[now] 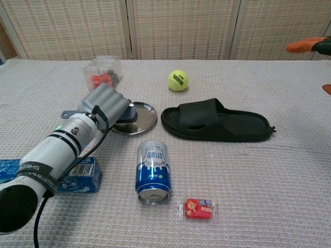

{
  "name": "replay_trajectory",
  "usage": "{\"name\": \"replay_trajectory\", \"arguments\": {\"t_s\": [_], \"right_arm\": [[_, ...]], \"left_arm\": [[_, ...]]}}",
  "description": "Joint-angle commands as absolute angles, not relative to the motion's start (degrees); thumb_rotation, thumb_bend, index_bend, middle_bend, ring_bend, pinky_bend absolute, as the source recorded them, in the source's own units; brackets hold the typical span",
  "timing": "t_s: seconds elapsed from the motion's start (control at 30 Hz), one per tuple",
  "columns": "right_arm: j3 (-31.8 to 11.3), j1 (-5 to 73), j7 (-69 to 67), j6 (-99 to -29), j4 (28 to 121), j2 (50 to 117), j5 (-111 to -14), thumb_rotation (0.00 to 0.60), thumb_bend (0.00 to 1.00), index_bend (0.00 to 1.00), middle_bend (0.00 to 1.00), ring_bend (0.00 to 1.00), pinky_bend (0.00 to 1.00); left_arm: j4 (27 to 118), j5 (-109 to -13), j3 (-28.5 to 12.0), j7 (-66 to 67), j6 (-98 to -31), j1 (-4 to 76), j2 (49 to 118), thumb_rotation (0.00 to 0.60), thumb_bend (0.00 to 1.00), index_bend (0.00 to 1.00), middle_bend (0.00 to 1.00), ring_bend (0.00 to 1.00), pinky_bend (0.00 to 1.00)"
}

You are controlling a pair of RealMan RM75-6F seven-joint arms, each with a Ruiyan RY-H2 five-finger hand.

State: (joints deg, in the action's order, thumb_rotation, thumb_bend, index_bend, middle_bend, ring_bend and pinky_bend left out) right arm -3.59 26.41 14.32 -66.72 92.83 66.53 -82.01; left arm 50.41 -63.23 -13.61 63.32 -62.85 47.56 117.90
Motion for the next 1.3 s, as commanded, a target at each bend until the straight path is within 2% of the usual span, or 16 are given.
{"name": "replay_trajectory", "arguments": {"t_s": [0.03,0.3,0.53,0.6,0.7,0.87,0.93,0.97,1.03,1.1,1.2,1.23,1.3], "right_arm": [[-3.7,26.3,14.6,-66.5,92.9,66.5,-81.6,0.600,0.45,0.00,0.00,0.00,0.00],[-4.0,25.8,14.2,-67.1,93.0,65.9,-81.6,0.600,0.45,0.00,0.00,0.00,0.00],[-4.0,25.3,14.3,-67.8,93.6,65.4,-82.1,0.600,0.45,0.00,0.00,0.00,0.00],[-3.9,24.7,14.1,-68.7,93.8,65.1,-82.5,0.600,0.39,0.00,0.00,0.00,0.00],[-4.0,23.5,12.6,-70.5,94.6,64.5,-82.7,0.600,0.26,0.00,0.00,0.00,0.00],[-3.5,21.6,12.6,-73.4,95.9,63.4,-84.2,0.600,0.23,0.00,0.00,0.00,0.00],[-2.8,20.1,13.5,-75.1,97.0,62.7,-84.7,0.600,0.22,0.00,0.00,0.00,0.00],[-2.4,19.2,14.0,-76.1,97.5,62.3,-84.8,0.600,0.20,0.00,0.00,0.00,0.00],[-1.2,16.6,15.7,-79.1,98.5,61.5,-85.2,0.600,0.18,0.00,0.00,0.00,0.00],[0.7,13.4,16.8,-81.9,99.3,60.8,-85.6,0.600,0.17,0.00,0.00,0.00,0.00],[3.7,9.1,14.4,-84.9,99.9,59.3,-86.9,0.600,0.17,0.00,0.00,0.00,0.00],[4.3,8.0,13.7,-86.3,99.3,59.1,-87.6,0.600,0.17,0.00,0.00,0.00,0.00],[5.1,5.3,12.1,-90.0,96.8,59.8,-89.5,0.600,0.17,0.00,0.00,0.00,0.00]], "left_arm": [[50.7,-63.4,-13.5,63.4,-63.0,47.6,117.9,0.600,0.44,0.16,0.32,0.69,0.98],[53.3,-63.6,-13.4,64.0,-63.4,48.1,117.7,0.600,0.43,0.05,0.20,0.69,0.98],[57.9,-62.4,-13.6,66.9,-64.3,47.7,116.4,0.600,0.43,0.05,0.16,0.68,0.98],[60.7,-62.1,-13.7,67.6,-65.3,47.2,115.2,0.600,0.43,0.04,0.15,0.68,0.98],[66.3,-59.7,-14.2,68.8,-66.1,45.8,113.3,0.600,0.43,0.02,0.11,0.65,0.97],[75.8,-55.9,-14.0,71.4,-67.3,44.0,109.0,0.600,0.43,0.00,0.05,0.59,0.93],[81.4,-56.4,-13.1,70.1,-69.1,42.2,105.6,0.600,0.43,0.00,0.04,0.52,0.89],[84.4,-57.2,-12.3,68.7,-70.0,41.0,103.6,0.600,0.43,0.00,0.04,0.44,0.84],[92.6,-59.2,-9.6,62.5,-71.4,36.9,96.8,0.600,0.43,0.00,0.03,0.23,0.63],[101.0,-61.6,-5.9,52.3,-71.9,31.5,88.0,0.600,0.42,0.00,0.02,0.11,0.43],[105.4,-69.1,0.1,34.3,-75.8,23.1,76.7,0.600,0.41,0.00,0.01,0.03,0.19],[104.7,-72.2,1.8,28.5,-77.8,20.5,74.5,0.600,0.41,0.00,0.01,0.02,0.15],[101.3,-78.5,5.7,15.0,-82.7,15.1,71.0,0.600,0.40,0.00,0.01,0.01,0.14]]}}
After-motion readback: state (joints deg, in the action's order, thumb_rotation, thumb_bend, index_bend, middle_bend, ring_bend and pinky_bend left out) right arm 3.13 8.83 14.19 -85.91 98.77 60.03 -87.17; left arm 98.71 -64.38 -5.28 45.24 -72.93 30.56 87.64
